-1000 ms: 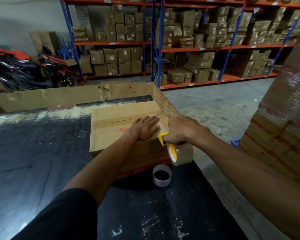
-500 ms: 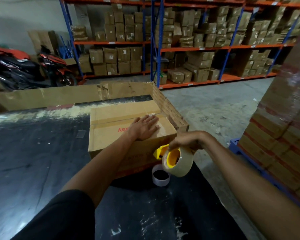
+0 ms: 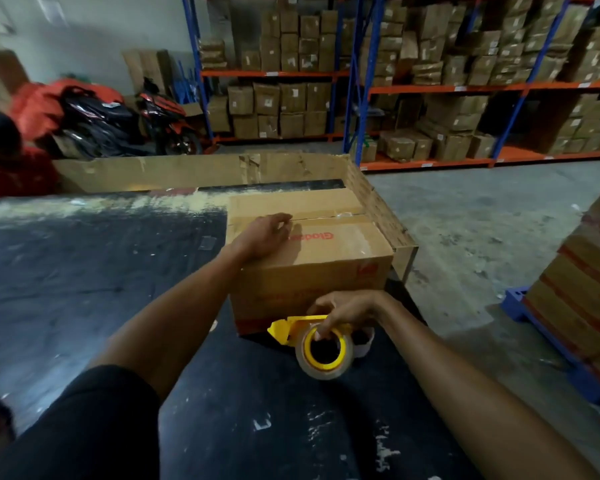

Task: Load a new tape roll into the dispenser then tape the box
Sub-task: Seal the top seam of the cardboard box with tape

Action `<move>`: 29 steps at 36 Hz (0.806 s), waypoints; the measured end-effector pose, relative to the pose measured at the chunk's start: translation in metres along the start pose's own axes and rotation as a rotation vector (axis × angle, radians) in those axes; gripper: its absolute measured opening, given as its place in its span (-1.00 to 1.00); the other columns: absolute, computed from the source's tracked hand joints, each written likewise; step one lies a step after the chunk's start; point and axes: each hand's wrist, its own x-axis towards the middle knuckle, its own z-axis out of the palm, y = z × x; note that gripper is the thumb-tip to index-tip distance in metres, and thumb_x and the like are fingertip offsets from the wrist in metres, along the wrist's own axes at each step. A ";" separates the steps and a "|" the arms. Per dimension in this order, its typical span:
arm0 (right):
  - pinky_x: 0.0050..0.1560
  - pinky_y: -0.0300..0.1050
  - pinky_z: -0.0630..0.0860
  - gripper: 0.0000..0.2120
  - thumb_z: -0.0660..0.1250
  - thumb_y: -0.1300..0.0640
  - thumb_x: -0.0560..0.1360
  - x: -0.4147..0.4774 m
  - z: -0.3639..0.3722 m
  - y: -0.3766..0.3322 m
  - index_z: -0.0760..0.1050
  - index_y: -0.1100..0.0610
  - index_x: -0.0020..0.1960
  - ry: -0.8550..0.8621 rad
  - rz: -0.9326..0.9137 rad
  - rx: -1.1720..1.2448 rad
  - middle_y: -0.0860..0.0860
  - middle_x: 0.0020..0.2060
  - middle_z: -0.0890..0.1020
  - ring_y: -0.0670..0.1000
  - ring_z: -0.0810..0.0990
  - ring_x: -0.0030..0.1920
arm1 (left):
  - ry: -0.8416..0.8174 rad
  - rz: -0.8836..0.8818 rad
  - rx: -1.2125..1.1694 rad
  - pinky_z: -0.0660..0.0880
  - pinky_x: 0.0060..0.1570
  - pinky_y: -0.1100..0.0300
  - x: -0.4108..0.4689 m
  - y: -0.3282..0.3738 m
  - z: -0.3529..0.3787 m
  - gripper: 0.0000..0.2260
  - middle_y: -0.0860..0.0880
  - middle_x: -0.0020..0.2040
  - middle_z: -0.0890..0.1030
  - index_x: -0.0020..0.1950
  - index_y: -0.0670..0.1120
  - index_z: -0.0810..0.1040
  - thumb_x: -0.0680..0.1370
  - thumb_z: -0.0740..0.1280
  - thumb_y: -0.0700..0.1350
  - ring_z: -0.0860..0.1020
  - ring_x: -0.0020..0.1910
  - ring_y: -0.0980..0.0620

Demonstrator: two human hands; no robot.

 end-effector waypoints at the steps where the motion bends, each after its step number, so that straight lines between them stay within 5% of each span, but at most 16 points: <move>1: 0.16 -0.01 0.58 -0.41 0.55 -0.05 0.42 0.010 0.004 -0.005 0.45 -0.04 0.39 -0.006 -0.002 -0.008 -0.04 0.26 0.55 0.00 0.58 0.21 | 0.019 -0.021 0.035 0.45 0.35 -0.16 -0.006 -0.008 -0.003 -0.61 -0.12 0.45 0.48 0.51 0.09 0.36 0.68 0.13 0.07 0.50 0.35 -0.15; 4: 0.25 0.08 0.55 -0.44 0.53 -0.05 0.44 0.037 0.015 -0.019 0.50 -0.01 0.40 -0.050 -0.023 -0.068 0.00 0.28 0.56 0.06 0.57 0.24 | 0.043 -0.029 0.178 0.19 0.50 -0.34 -0.017 -0.029 -0.005 -0.61 -0.07 0.55 0.38 0.51 0.06 0.36 0.69 0.09 0.07 0.31 0.54 -0.18; 7: 0.11 -0.10 0.55 -0.46 0.51 0.00 0.48 0.056 0.026 -0.029 0.50 -0.01 0.43 -0.093 0.005 -0.061 -0.01 0.26 0.57 0.04 0.56 0.21 | 0.037 -0.054 0.258 -0.01 0.49 -0.47 -0.022 -0.040 0.001 -0.56 0.04 0.64 0.21 0.56 0.15 0.28 0.68 0.04 0.17 0.06 0.65 -0.12; 14: 0.10 -0.06 0.57 -0.45 0.55 0.00 0.45 0.092 0.046 -0.023 0.51 -0.07 0.41 -0.070 0.073 0.001 0.01 0.34 0.53 0.12 0.52 0.32 | 0.040 -0.089 0.244 0.08 0.51 -0.41 -0.022 -0.041 0.004 -0.54 0.06 0.65 0.16 0.57 0.18 0.25 0.67 0.00 0.21 0.02 0.66 -0.11; 19: 0.36 0.07 0.44 -0.41 0.53 -0.11 0.44 0.105 0.049 -0.020 0.48 -0.09 0.43 -0.006 0.075 -0.106 0.02 0.43 0.49 0.15 0.47 0.38 | 0.047 -0.077 0.255 0.11 0.51 -0.39 -0.023 -0.042 0.004 -0.54 0.06 0.65 0.17 0.57 0.18 0.25 0.67 0.01 0.21 0.03 0.65 -0.11; 29: 0.21 0.10 0.56 -0.51 0.41 0.01 0.53 0.116 0.065 -0.001 0.45 -0.06 0.44 0.171 0.040 -0.189 0.07 0.34 0.58 0.16 0.60 0.22 | 0.045 -0.077 0.261 0.09 0.52 -0.38 -0.026 -0.039 0.002 -0.54 0.05 0.65 0.16 0.58 0.18 0.24 0.68 0.00 0.20 0.03 0.65 -0.10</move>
